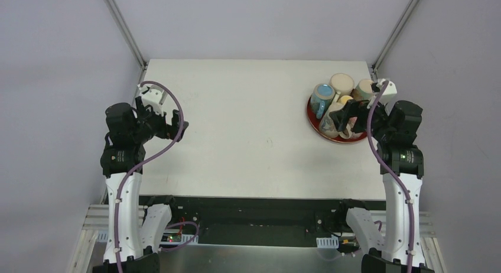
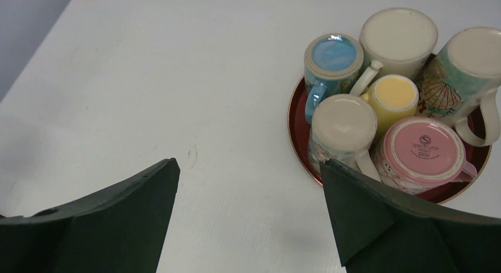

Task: Turn the mug right side up
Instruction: Turn over the cup on the tray.

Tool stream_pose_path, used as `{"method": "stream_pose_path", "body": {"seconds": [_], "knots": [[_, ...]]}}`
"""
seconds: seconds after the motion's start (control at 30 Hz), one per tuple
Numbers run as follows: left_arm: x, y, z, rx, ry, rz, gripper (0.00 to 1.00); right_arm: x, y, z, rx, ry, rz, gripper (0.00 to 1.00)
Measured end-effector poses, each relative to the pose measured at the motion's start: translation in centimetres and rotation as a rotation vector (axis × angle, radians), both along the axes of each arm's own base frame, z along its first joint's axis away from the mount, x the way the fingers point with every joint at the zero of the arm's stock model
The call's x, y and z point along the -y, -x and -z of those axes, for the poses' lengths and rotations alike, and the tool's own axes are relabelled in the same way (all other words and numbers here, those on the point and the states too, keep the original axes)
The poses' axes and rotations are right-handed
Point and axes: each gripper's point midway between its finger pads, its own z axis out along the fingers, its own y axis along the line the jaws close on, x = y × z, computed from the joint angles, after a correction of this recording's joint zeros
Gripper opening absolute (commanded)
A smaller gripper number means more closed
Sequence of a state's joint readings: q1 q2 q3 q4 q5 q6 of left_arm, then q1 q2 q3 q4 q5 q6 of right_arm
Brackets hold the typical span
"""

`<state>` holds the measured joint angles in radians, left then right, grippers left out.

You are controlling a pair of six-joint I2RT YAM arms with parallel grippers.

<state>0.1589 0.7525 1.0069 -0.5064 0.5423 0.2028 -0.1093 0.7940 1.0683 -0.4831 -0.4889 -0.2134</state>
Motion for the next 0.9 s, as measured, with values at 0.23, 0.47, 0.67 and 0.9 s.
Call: {"method": "stream_pose_path", "body": {"seconds": [0.23, 0.47, 0.67, 0.9], "knots": [[1.0, 0.4, 2.3, -0.04, 0.0, 0.081, 1.0, -0.1, 0.8, 3.9, -0.074, 0.109, -0.089, 0.99], [1.5, 0.7, 3.3, -0.049, -0.018, 0.126, 1.0, -0.4, 1.7, 7.3, -0.116, 0.159, -0.163, 0.99], [1.5, 1.0, 4.7, -0.074, -0.023, 0.134, 1.0, -0.1, 1.7, 9.5, -0.136, 0.203, -0.183, 0.99], [1.8, 1.5, 6.8, -0.124, -0.005, 0.148, 1.0, 0.4, 0.8, 11.5, -0.174, 0.234, -0.21, 0.99]]}}
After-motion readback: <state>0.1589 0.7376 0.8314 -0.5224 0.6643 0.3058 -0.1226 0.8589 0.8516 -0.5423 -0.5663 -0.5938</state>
